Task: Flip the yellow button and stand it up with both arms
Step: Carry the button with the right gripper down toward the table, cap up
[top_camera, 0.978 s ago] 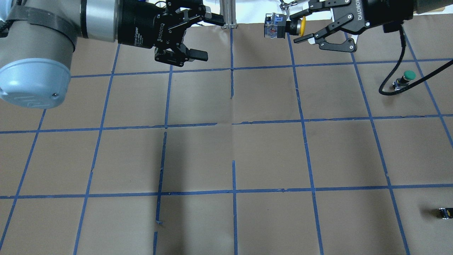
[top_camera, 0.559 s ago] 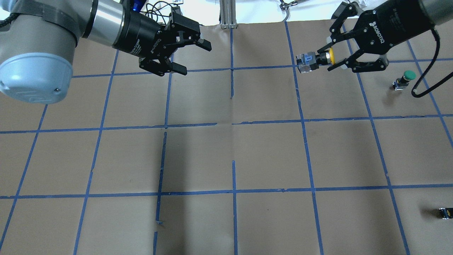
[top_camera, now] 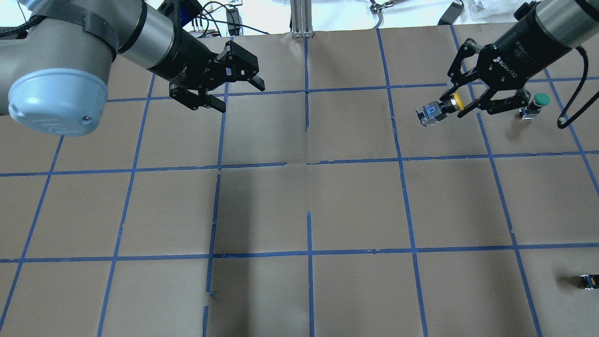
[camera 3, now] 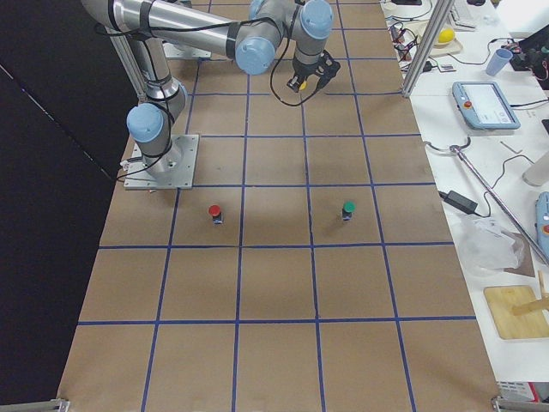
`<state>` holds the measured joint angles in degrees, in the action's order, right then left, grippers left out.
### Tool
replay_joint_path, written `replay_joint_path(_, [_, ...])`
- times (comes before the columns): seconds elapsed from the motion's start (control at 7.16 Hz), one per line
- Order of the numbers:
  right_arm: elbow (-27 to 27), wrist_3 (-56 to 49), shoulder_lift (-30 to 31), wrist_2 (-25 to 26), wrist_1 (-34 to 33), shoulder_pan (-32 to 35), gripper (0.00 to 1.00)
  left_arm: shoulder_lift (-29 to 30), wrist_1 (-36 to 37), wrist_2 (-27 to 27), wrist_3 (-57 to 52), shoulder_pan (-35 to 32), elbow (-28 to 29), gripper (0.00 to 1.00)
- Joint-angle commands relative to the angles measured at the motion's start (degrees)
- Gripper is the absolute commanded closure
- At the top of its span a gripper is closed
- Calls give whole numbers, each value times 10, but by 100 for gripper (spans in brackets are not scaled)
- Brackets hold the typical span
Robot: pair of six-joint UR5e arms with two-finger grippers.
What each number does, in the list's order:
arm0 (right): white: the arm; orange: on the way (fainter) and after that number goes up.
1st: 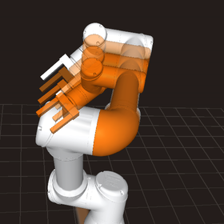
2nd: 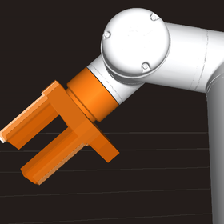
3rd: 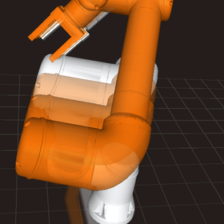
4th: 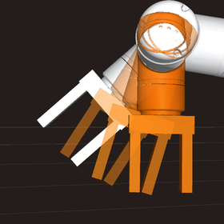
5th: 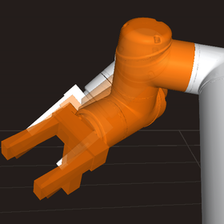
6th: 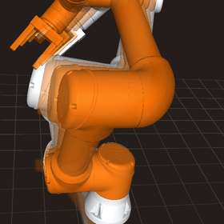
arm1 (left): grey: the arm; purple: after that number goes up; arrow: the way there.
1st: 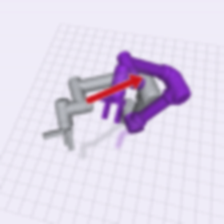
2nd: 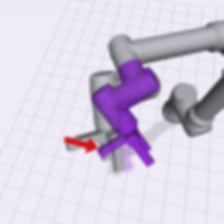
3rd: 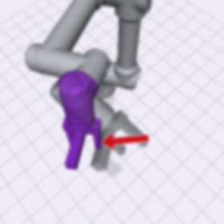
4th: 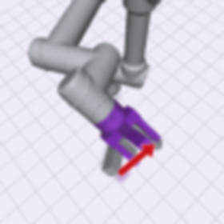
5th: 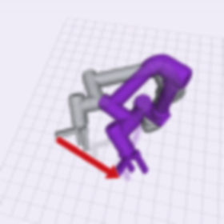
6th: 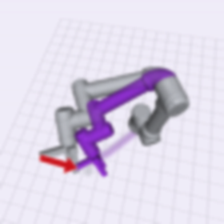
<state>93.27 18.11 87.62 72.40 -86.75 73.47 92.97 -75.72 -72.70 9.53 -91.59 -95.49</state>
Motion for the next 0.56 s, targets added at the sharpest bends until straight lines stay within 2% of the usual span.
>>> replay_joint_path(0.0, [1,-13,-15,104,-21,-29,91,-4,-52,-105,-6,-3,22,0])
replay_joint_path(0.14, [1,-14,-42,161,-51,-42,91,4,-108,-143,-13,-2,71,0])
replay_joint_path(0.28, [1,-11,-69,212,-92,-45,91,16,-162,-153,-51,1,117,0])
replay_joint_path(0.42, [1,-6,-91,253,-119,-47,91,20,-176,-168,-59,-2,123,0])
